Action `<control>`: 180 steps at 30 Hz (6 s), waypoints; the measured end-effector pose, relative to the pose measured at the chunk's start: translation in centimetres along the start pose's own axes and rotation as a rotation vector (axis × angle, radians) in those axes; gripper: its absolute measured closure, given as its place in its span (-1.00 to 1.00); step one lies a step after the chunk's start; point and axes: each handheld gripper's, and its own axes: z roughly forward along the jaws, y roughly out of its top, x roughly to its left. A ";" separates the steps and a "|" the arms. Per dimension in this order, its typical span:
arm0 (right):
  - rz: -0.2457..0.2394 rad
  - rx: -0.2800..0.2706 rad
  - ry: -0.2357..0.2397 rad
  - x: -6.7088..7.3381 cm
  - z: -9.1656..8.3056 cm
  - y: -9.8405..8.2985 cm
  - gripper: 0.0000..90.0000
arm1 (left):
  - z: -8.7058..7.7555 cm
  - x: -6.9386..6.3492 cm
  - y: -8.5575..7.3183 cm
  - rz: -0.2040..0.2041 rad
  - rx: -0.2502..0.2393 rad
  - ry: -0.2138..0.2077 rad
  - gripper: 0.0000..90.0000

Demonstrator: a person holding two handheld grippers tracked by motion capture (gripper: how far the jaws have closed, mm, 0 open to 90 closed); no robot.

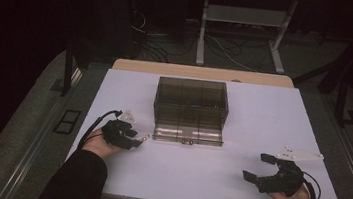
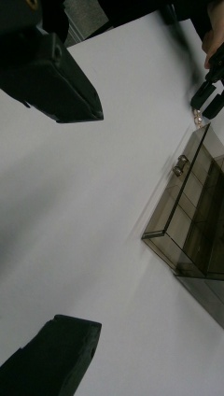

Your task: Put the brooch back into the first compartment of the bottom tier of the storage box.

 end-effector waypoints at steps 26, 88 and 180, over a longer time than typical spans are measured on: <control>0.003 -0.005 0.009 -0.1 -0.2 0.0 -0.99 | -0.3 1.3 -0.4 -0.089 -0.021 -0.096 0.76; 0.004 -0.008 0.013 -0.1 -0.3 0.0 -0.99 | -6.0 1.5 2.1 -0.095 -0.211 -0.130 0.76; -0.016 -0.011 0.016 0.1 -0.2 0.0 -0.99 | 0.3 0.0 8.6 -0.002 -0.178 -0.185 0.75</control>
